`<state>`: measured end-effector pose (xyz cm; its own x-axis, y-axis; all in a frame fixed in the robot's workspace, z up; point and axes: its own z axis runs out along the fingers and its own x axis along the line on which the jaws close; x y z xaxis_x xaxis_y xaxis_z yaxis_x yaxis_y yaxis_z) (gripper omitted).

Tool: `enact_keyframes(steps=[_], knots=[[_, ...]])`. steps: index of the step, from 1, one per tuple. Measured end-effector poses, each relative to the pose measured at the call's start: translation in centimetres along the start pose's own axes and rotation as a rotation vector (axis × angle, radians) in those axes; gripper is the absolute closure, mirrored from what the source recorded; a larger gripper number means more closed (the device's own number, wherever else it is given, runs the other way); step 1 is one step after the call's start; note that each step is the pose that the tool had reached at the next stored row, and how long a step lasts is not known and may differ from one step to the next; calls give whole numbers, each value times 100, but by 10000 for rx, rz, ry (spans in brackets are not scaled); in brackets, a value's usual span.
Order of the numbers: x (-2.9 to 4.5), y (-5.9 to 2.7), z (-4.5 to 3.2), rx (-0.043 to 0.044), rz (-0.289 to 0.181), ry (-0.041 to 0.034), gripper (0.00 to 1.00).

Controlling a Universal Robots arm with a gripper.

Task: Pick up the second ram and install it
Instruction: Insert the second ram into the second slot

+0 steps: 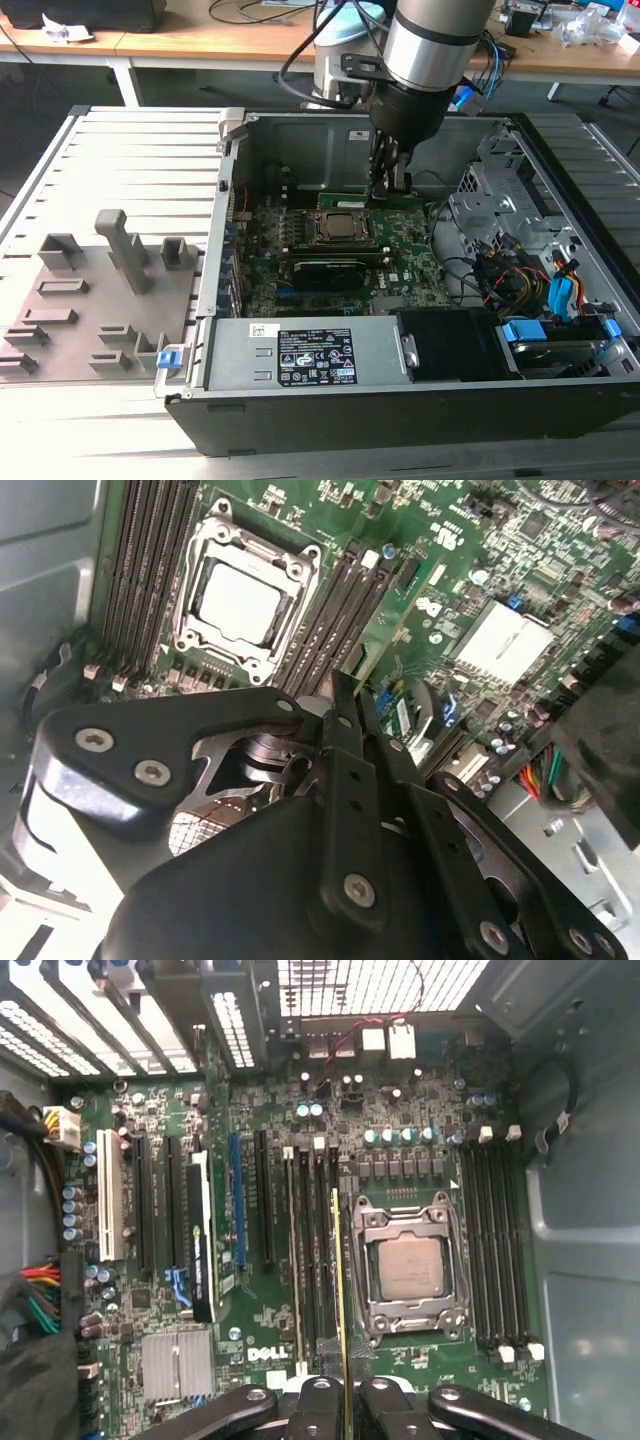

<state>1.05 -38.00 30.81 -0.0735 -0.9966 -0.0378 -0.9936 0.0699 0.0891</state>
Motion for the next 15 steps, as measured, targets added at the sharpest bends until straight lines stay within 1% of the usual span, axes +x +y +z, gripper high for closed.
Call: enact_keyframes(steps=[3,4,6,8,15], knots=[[-3,63,22,-2,-7,-9,86],[-1,75,27,-5,-15,-49,86],[2,125,38,-18,-35,-225,86],[4,144,44,-18,-41,-237,86],[9,169,128,-19,-42,-237,86]])
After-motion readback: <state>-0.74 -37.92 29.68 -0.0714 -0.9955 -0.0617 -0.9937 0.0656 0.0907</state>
